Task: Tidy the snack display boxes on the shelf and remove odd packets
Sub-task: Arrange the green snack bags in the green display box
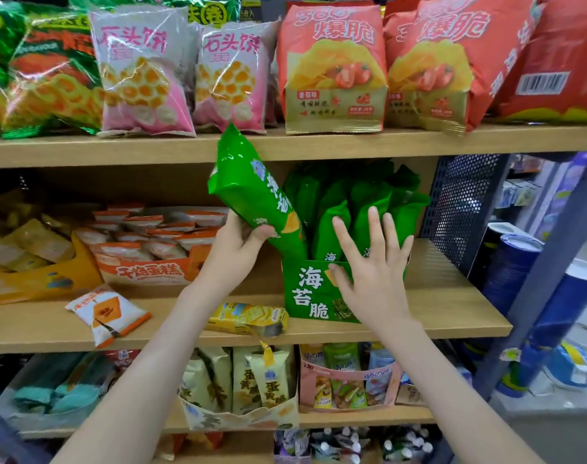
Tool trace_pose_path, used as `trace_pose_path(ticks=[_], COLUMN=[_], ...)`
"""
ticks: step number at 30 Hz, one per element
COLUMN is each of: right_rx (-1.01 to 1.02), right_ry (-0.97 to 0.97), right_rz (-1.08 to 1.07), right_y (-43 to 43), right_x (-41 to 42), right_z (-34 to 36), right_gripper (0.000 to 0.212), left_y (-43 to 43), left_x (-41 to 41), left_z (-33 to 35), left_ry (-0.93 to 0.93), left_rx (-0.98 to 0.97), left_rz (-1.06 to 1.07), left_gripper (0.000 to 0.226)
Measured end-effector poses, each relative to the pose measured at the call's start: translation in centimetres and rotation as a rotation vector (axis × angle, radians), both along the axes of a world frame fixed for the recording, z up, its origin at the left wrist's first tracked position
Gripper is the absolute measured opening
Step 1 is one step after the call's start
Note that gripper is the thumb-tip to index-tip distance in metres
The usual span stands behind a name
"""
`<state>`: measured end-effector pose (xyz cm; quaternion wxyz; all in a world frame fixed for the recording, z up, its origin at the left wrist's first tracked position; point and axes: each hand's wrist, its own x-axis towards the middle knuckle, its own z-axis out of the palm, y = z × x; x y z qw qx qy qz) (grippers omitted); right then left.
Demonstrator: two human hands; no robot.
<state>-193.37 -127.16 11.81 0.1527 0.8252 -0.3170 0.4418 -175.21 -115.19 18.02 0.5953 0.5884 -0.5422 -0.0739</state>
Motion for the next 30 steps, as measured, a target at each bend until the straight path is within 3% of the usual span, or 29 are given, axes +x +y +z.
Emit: trace_pose_path(ticks=[5,9,13,18,24,30], right_rx=[0.010,0.040,0.076,0.108,0.168,0.174], right_ry=[0.009,0.013,0.029,0.018,-0.137,-0.230], right_rz=[-0.014,-0.024,-0.027,0.012,0.114,0.177], right_y=[0.0,0.1,0.4,1.1,1.6,3.2], right_x=[0.0,0.0,-0.1,-0.2,-1.7,-1.9], right_z=[0.0,0.1,0.3,0.4,2.0,3.5], right_gripper=[0.067,0.067,0.069,0.076,0.076,0.076], left_y=[-0.9,-1.1,-1.0,-0.2,-0.3,-0.9], left_x=[0.0,0.1,0.1,-0.2,-2.8,-4.6], left_z=[-0.4,0.1,0.5,0.4,1.1,0.7], left_ry=[-0.187,-0.308,-0.355,-0.365,-0.416,-0.520], left_rx=[0.181,0.259,0.295,0.233,0.207,0.185], left_rz=[-0.028,-0.021,-0.023,-0.052,-0.022,0.119], left_gripper=[0.022,0.039,0.039,0.033,0.070,0.054])
